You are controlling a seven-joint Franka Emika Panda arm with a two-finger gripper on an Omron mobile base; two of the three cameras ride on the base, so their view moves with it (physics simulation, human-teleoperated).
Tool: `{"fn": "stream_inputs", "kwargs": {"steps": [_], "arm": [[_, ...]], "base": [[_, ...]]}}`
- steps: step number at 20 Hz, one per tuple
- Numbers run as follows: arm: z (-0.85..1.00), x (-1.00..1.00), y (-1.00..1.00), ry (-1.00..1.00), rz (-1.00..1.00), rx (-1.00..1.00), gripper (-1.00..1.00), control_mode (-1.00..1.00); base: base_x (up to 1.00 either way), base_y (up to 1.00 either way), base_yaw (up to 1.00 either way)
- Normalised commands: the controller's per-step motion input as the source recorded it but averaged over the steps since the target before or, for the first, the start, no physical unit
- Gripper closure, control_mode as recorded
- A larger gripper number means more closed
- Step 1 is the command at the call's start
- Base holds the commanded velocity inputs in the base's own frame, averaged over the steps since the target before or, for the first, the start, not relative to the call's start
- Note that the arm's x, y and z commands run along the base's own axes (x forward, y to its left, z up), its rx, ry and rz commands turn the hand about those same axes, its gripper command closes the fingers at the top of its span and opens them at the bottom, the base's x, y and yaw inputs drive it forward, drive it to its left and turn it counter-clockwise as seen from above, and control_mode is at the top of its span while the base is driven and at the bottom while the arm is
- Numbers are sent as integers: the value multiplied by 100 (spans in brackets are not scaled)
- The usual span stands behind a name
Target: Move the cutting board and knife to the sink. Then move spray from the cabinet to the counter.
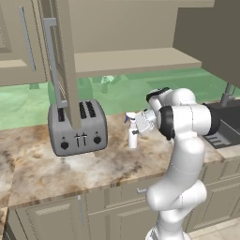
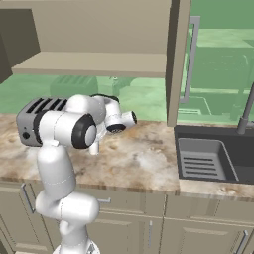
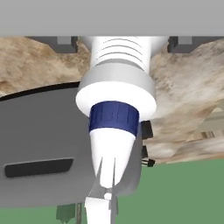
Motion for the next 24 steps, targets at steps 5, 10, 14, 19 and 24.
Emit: {"fn": "stream_inputs", "kwargs": {"steps": [5,10,14,19,24], "arm": [[-9,-4,-5,0,0,5,-100,-100],[-4,-8,-12,-1,0,6,-100,-100],[0,-2,-10,-2,0,7,-100,-100],[0,0,-16,-2,0,7,-100,-100],[0,0,-15,-3,0,4,-100,-100]], "base": [[0,0,0],[0,0,0],[0,0,0],[0,0,0],[0,0,0]]}}
